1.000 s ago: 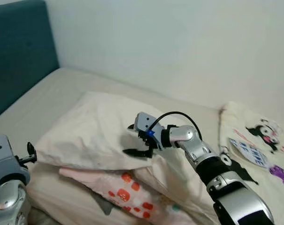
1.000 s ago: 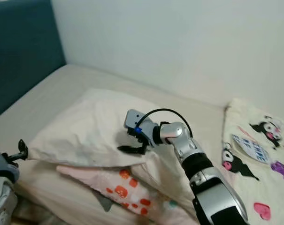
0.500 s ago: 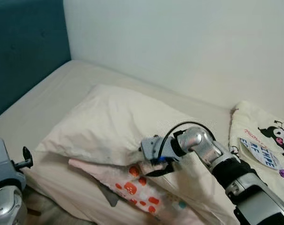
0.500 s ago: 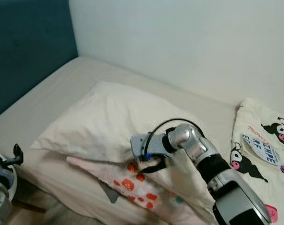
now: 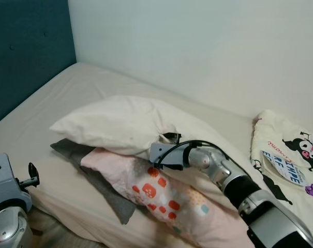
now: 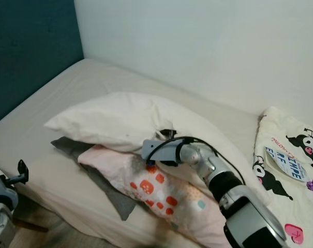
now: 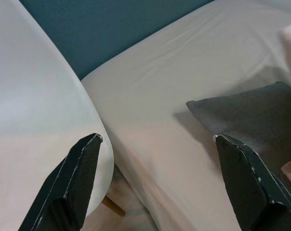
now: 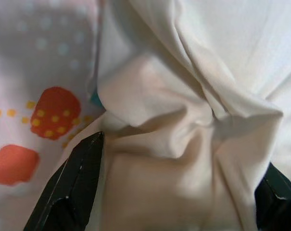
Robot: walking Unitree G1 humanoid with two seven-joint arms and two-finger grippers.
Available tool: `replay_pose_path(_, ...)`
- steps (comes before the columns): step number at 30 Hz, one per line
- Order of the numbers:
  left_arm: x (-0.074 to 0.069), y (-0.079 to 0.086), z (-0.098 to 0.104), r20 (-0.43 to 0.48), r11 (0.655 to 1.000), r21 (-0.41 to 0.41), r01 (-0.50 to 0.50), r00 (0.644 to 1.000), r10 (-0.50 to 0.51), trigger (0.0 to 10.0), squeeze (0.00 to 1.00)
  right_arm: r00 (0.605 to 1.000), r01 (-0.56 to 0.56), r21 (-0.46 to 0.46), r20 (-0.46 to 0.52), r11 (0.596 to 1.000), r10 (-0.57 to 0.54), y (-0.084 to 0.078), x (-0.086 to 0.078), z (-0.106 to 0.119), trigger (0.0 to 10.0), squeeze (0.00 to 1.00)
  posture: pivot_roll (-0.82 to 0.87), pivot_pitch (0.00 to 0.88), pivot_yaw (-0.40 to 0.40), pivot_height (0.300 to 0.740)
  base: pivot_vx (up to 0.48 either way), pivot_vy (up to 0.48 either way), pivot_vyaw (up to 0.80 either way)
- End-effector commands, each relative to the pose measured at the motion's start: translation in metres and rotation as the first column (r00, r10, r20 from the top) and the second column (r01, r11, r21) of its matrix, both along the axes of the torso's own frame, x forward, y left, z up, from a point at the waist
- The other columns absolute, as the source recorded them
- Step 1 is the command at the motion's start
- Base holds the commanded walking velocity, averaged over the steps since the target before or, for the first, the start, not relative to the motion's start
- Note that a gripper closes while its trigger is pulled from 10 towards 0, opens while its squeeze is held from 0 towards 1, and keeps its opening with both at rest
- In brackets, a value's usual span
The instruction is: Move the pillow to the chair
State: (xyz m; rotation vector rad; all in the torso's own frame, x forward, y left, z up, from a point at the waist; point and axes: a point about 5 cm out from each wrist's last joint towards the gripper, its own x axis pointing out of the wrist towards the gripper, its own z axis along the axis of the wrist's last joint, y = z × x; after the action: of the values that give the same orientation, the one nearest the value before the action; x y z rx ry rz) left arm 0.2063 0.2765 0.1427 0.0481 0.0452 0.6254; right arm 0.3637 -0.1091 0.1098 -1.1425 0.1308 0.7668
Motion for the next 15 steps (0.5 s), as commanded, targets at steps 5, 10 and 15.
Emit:
replay_pose_path(5,-0.003,-0.002,0.002,-0.017,1.000,0.023,0.008,1.000,-0.007,10.0,0.00,0.979,0.201,0.007,-0.032,0.979,-0.201,-0.023,-0.003,-0.027,10.0,0.00,0.01,0.161,-0.189,0.740,0.000,0.000,0.00)
replay_pose_path(10,-0.005,-0.003,0.004,-0.026,0.998,0.059,0.020,0.999,-0.018,10.0,0.00,0.952,0.307,-0.034,0.033,0.951,-0.306,-0.039,-0.002,-0.032,1.3,0.00,0.01,0.170,-0.191,0.740,0.000,0.000,0.00)
replay_pose_path(15,-0.007,-0.001,0.004,-0.029,0.998,0.064,0.018,0.999,-0.016,10.0,0.00,0.936,0.351,-0.022,0.039,0.936,-0.350,-0.055,-0.001,-0.030,0.0,0.00,0.01,0.174,-0.193,0.740,0.000,0.000,0.00)
